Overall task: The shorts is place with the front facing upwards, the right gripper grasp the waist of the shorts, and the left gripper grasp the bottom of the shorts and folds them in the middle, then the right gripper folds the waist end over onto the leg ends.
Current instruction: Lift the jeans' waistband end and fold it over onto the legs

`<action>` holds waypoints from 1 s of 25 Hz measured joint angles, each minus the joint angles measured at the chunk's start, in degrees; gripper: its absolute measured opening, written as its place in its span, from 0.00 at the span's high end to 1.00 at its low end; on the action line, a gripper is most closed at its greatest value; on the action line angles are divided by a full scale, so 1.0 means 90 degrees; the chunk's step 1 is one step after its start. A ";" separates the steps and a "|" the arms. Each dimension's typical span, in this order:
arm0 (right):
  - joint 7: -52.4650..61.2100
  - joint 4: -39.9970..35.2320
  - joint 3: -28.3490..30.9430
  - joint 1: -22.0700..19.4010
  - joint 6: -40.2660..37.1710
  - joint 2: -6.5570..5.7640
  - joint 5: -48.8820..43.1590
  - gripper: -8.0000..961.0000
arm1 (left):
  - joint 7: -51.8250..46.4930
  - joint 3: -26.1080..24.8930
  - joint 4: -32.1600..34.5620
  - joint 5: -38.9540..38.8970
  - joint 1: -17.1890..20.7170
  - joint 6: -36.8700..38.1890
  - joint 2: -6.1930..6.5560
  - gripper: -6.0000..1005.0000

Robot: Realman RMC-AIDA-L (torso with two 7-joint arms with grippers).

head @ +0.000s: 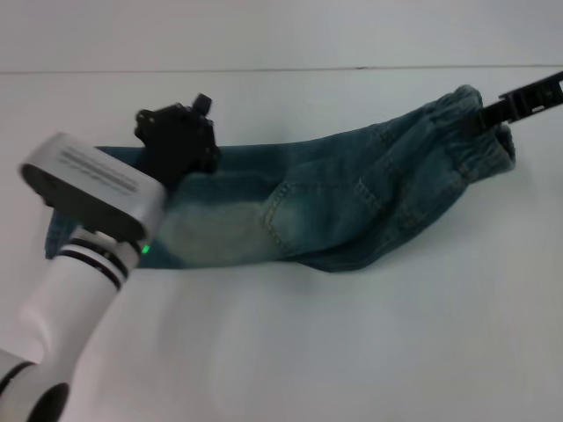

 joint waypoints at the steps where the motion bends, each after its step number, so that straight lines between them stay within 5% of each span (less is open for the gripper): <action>1: 0.0025 -0.0066 0.0000 0.0048 -0.0060 0.0012 0.0080 0.90 | 0.0284 -0.0099 -0.0125 0.0015 -0.0018 -0.0059 -0.0001 0.92; 7: 0.0094 -0.0258 -0.0044 0.0311 -0.0375 0.0024 0.0629 0.90 | 0.1660 -0.0294 -0.0755 0.0043 -0.0143 -0.0481 0.0000 0.99; 15: 0.0116 -0.0225 -0.0064 0.0715 -0.0528 -0.0096 0.1116 0.90 | 0.1897 -0.0503 -0.0858 0.0086 -0.0493 -0.1855 0.0000 0.99; 25: 0.0110 -0.0223 -0.0079 0.1063 -0.0561 -0.0079 0.1214 0.90 | 0.1900 -0.0550 -0.1284 0.0619 -0.0538 -0.1931 -0.0001 0.99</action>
